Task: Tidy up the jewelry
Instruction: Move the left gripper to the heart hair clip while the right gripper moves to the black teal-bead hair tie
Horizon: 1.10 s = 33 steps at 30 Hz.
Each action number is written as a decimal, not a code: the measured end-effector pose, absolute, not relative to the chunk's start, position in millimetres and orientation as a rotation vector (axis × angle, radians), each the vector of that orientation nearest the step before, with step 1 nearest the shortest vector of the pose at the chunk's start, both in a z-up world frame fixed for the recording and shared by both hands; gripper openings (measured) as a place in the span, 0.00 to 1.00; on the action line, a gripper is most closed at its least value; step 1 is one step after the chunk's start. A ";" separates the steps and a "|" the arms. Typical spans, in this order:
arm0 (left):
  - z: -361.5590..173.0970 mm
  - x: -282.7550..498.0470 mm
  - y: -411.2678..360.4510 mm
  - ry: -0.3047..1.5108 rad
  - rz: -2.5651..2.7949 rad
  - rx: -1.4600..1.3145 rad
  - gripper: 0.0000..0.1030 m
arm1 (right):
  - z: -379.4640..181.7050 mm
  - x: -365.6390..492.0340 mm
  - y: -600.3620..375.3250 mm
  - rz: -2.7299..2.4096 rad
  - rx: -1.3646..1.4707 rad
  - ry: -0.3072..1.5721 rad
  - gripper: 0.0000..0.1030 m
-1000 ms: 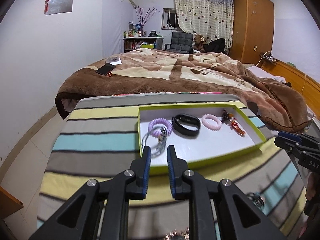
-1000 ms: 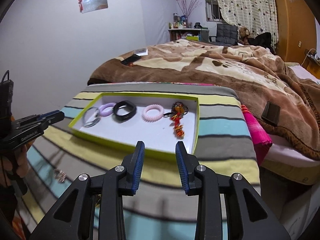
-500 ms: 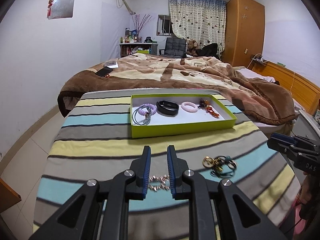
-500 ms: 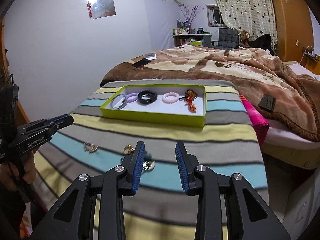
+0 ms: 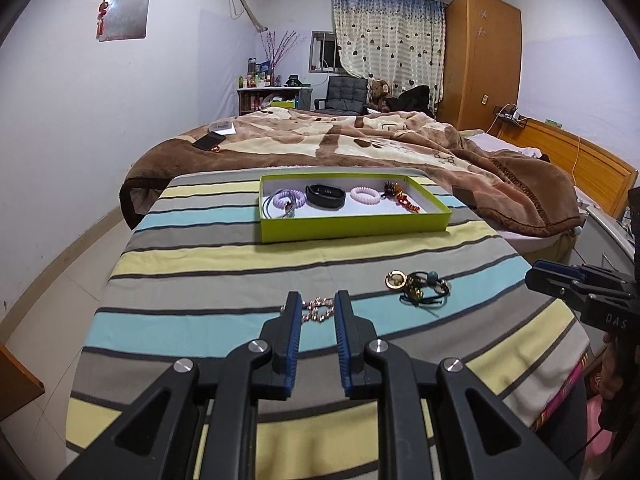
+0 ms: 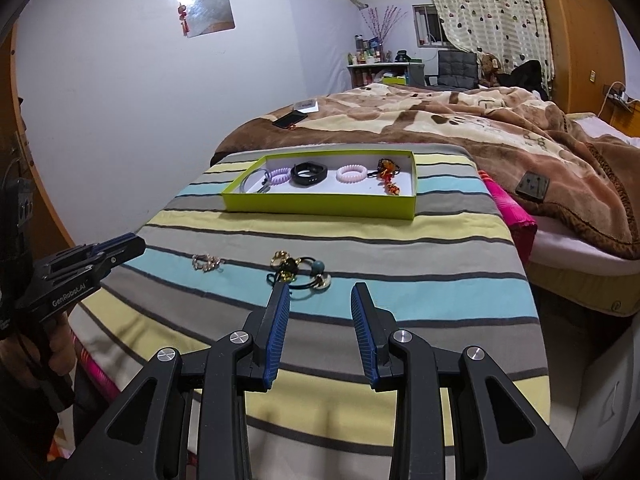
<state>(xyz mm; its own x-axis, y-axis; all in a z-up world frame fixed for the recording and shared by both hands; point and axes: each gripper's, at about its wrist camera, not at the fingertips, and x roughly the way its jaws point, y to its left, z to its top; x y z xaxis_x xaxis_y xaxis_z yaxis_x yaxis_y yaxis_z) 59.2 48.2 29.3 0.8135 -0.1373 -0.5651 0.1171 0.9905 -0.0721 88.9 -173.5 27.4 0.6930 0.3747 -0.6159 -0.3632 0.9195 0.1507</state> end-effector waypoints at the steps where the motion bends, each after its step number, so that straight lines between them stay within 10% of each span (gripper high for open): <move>1: 28.1 58.0 49.1 0.608 -0.134 -0.034 0.17 | 26.8 88.6 -173.0 0.414 0.018 0.693 0.32; 33: -14.0 123.1 47.3 0.796 -0.183 -0.009 0.36 | -11.1 152.9 -137.6 0.430 -0.013 0.830 0.32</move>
